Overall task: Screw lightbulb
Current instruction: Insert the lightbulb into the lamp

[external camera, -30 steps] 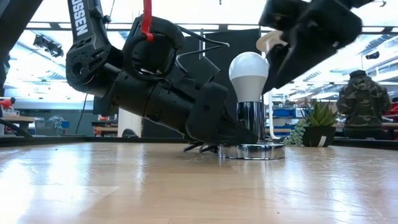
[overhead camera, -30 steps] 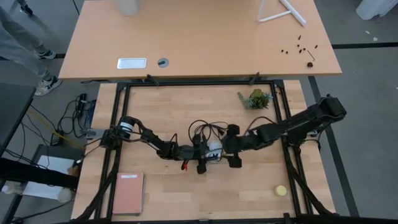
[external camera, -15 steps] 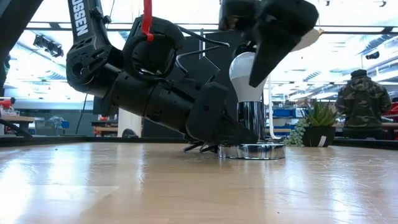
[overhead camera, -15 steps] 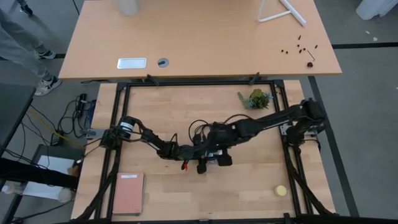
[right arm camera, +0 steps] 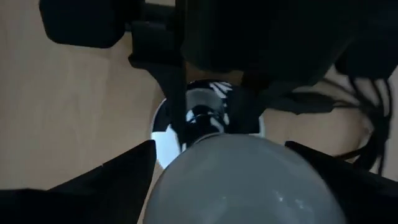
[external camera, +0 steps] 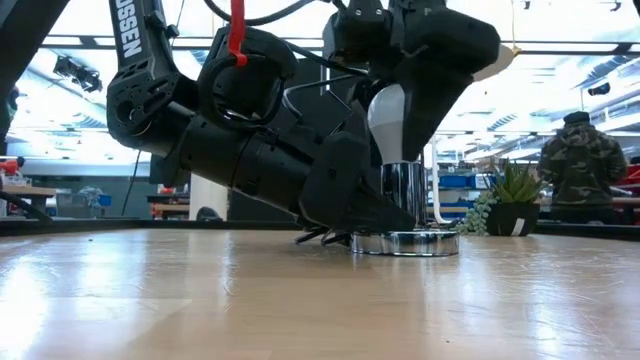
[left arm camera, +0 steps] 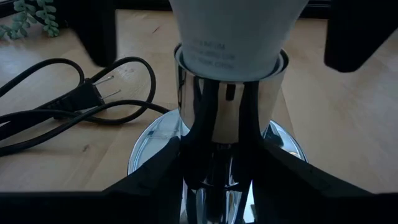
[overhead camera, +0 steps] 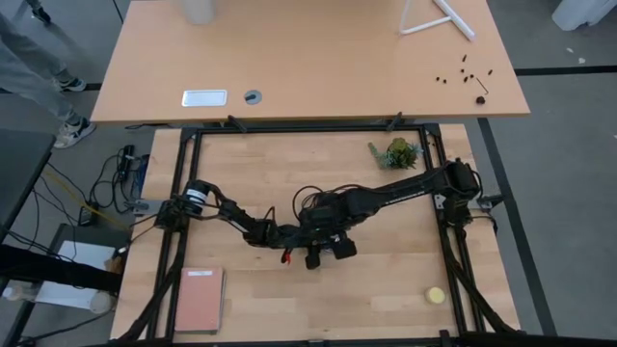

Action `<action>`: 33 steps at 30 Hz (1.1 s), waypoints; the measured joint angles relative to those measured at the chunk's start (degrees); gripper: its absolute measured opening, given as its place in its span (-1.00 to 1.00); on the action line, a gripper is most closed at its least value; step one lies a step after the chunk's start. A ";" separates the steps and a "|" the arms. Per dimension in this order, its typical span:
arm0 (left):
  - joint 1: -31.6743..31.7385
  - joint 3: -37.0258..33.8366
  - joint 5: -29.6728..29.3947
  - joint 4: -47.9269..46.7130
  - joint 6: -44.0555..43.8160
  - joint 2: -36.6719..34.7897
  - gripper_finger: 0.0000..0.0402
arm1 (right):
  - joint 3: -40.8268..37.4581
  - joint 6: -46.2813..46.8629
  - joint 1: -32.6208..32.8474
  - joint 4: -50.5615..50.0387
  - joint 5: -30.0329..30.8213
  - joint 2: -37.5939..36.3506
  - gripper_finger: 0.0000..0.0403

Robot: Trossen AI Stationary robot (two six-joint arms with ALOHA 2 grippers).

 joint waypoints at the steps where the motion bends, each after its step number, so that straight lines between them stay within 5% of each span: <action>1: 0.00 0.00 0.00 0.00 0.00 0.00 -0.03 | 0.39 -0.88 0.00 0.03 0.31 0.04 0.73; 12: 0.00 0.02 0.02 0.04 -0.15 0.00 -0.03 | 1.67 -1.97 -1.14 -1.24 -1.58 0.00 0.25; 19: 0.04 0.06 0.24 0.11 -0.11 0.00 -0.03 | 1.67 1.74 -1.97 -2.46 -3.29 -0.02 0.30; 33: 0.04 0.00 -0.09 0.14 -0.11 0.00 -0.03 | 1.56 26.27 -3.45 -3.36 -4.17 -0.02 0.31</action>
